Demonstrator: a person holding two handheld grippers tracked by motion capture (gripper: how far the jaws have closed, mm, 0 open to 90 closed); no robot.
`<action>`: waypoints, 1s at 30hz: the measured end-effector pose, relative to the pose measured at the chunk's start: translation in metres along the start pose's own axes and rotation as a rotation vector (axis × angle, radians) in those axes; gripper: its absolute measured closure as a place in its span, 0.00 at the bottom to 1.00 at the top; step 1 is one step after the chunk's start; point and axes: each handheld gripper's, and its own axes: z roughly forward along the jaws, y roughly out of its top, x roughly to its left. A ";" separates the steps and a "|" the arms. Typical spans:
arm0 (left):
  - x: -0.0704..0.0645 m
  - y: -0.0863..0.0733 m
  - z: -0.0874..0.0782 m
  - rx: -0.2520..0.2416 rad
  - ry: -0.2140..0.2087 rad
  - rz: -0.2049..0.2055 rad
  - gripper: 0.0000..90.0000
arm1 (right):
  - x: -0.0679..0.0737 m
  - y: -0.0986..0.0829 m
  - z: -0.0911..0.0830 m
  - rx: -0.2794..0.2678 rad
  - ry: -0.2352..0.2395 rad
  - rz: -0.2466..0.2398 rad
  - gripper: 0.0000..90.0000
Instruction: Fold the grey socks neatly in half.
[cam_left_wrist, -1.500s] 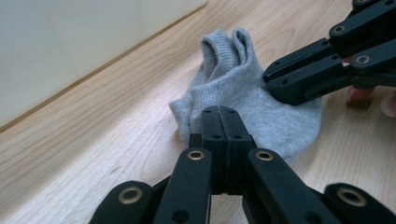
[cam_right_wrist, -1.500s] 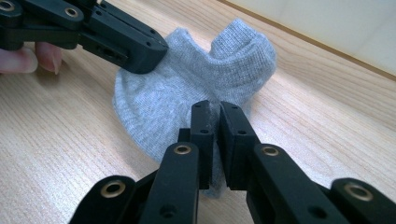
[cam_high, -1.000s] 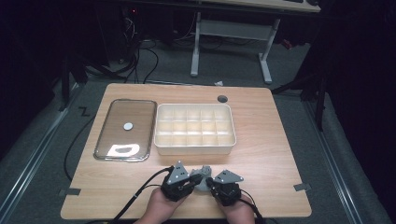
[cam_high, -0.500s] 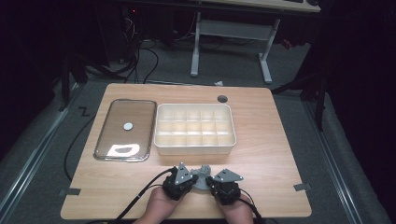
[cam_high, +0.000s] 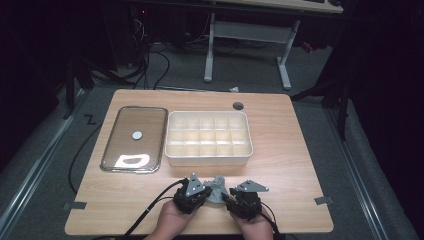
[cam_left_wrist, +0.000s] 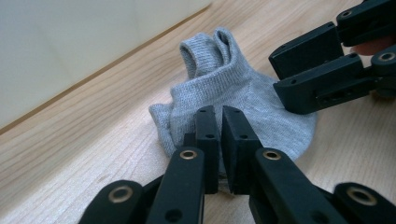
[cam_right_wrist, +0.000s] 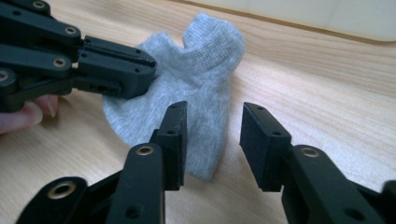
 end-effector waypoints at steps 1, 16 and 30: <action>0.000 0.000 0.000 0.000 0.001 0.000 0.94 | 0.000 0.001 0.001 0.004 0.001 0.009 0.68; 0.000 -0.001 -0.002 -0.020 -0.003 -0.016 0.90 | 0.002 0.000 0.007 0.002 0.047 0.060 0.69; -0.006 0.001 0.002 -0.008 -0.009 -0.023 0.94 | 0.004 0.003 0.007 0.015 0.077 0.020 0.91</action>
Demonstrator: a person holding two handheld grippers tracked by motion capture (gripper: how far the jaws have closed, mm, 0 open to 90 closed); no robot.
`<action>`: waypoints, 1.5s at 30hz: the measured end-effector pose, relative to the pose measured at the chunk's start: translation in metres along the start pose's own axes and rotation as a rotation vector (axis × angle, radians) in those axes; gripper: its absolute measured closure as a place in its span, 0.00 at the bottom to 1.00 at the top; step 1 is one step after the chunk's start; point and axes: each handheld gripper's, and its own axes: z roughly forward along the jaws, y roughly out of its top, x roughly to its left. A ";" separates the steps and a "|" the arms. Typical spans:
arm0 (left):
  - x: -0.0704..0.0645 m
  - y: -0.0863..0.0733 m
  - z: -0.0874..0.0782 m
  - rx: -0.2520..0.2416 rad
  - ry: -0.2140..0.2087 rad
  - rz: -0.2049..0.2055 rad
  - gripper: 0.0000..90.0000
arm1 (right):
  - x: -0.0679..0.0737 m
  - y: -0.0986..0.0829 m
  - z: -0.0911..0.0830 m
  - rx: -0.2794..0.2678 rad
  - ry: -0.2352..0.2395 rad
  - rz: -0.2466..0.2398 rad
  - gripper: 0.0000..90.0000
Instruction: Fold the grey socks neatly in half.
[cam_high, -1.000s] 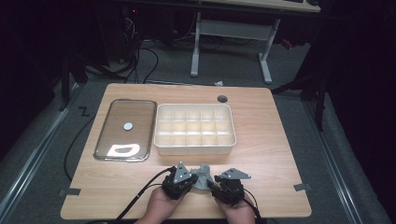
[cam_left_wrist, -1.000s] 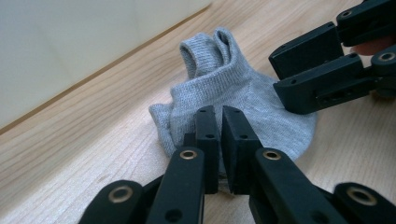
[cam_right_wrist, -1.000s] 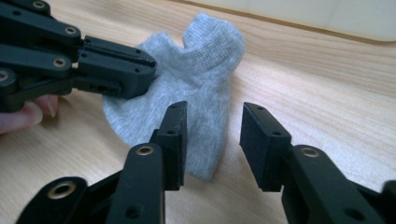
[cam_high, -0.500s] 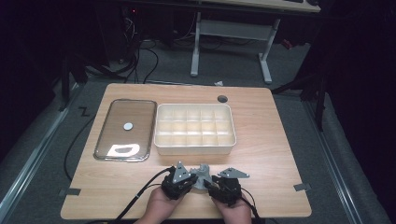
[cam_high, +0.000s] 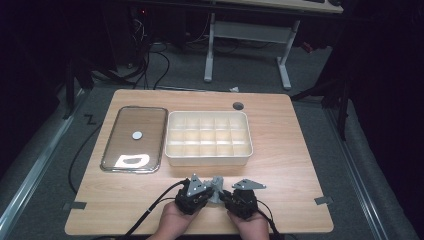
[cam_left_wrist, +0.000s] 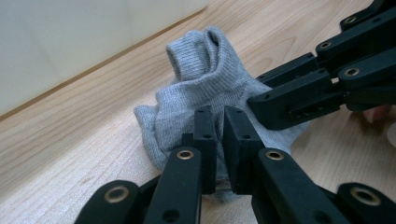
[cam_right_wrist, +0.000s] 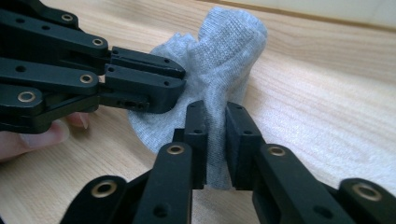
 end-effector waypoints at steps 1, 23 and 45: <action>0.000 0.000 0.000 0.001 0.001 0.001 0.94 | 0.002 0.001 -0.001 0.002 -0.007 -0.010 0.92; -0.002 0.001 0.002 0.011 0.012 0.018 0.99 | 0.011 0.009 -0.022 -0.138 -0.119 -0.198 0.85; -0.002 0.001 0.001 0.011 0.007 0.021 0.98 | 0.002 -0.006 -0.005 -0.018 -0.162 -0.115 0.85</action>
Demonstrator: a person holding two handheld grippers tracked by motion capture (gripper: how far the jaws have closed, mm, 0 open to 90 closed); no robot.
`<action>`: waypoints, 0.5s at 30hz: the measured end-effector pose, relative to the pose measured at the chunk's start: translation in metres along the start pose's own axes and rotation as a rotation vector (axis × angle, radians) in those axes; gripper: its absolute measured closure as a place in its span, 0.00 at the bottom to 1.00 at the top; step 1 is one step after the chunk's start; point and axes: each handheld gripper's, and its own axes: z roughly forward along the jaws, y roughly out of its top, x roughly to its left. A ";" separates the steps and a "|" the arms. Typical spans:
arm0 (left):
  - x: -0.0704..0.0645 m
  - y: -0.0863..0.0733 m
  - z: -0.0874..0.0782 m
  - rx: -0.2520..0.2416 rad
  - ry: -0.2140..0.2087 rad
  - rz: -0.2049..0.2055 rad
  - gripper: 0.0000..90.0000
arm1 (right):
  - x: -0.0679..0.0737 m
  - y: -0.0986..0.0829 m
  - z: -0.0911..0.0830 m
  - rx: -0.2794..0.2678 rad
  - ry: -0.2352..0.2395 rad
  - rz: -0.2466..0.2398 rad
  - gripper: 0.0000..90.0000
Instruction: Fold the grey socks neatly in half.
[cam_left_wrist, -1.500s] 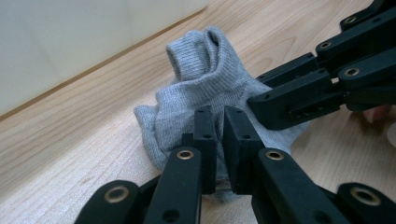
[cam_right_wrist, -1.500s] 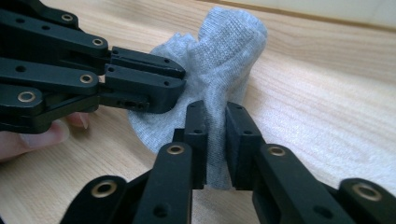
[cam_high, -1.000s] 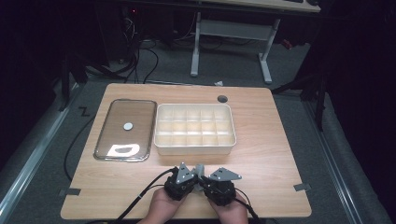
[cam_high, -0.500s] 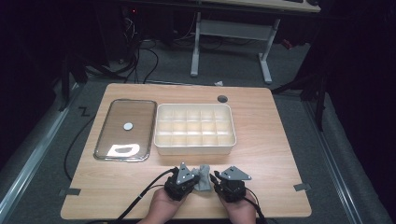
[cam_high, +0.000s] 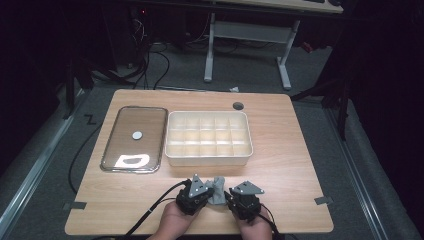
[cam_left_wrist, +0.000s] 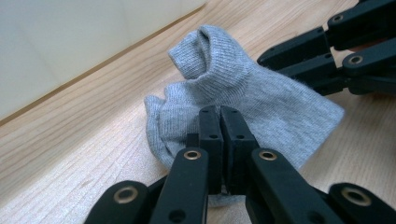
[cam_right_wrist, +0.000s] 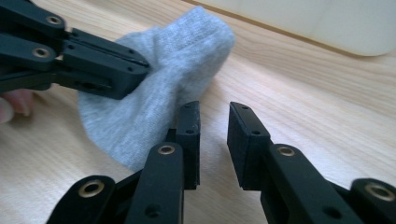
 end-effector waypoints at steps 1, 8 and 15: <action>0.000 0.000 0.000 0.000 0.000 0.000 0.98 | 0.000 0.000 0.000 -0.002 0.011 0.002 0.87; 0.000 0.000 0.000 -0.001 -0.001 0.002 0.97 | 0.002 -0.002 0.002 -0.031 0.015 -0.011 0.88; 0.000 0.000 0.000 -0.001 -0.002 0.002 0.97 | 0.007 0.002 -0.001 -0.052 0.045 -0.012 1.00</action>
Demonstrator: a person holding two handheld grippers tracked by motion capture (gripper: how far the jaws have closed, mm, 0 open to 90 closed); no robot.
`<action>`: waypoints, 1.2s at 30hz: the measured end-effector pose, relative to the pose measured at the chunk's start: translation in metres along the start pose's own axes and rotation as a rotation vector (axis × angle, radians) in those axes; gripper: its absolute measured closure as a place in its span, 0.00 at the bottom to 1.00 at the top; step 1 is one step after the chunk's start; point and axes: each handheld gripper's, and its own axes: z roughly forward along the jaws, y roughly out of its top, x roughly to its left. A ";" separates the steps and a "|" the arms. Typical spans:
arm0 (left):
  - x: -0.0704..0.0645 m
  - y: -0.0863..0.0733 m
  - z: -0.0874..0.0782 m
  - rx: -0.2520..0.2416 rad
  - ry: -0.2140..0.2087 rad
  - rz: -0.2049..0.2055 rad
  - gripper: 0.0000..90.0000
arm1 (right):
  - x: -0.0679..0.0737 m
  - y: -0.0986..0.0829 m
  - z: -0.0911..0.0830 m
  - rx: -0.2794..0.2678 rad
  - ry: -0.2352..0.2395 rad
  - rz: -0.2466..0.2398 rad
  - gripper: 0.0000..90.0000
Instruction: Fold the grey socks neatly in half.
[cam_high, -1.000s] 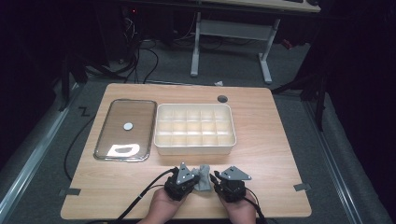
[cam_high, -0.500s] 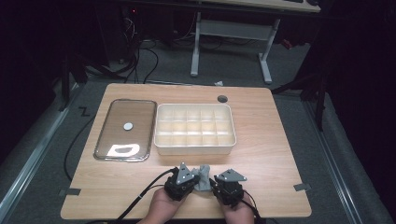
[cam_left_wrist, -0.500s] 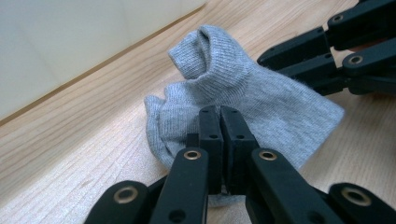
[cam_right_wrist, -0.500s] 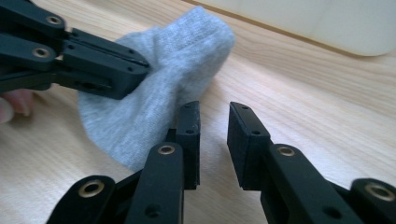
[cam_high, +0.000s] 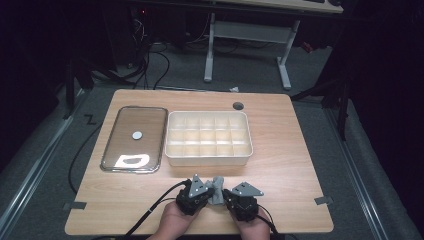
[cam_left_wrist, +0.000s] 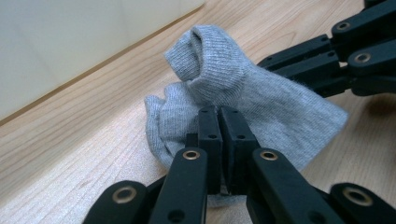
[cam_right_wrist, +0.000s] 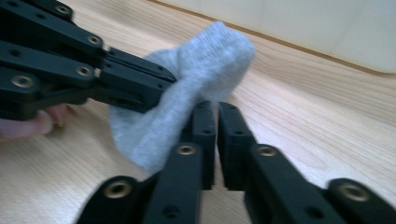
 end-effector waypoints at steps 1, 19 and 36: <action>0.000 0.000 0.000 0.000 0.000 0.000 0.97 | 0.001 0.001 0.000 0.001 0.010 -0.001 1.00; 0.020 0.003 -0.032 -0.188 -0.069 -0.084 0.93 | 0.007 0.012 0.001 -0.005 0.001 -0.023 0.99; 0.013 -0.009 -0.017 0.045 0.066 0.029 0.98 | 0.001 0.002 -0.006 0.000 -0.003 0.006 0.97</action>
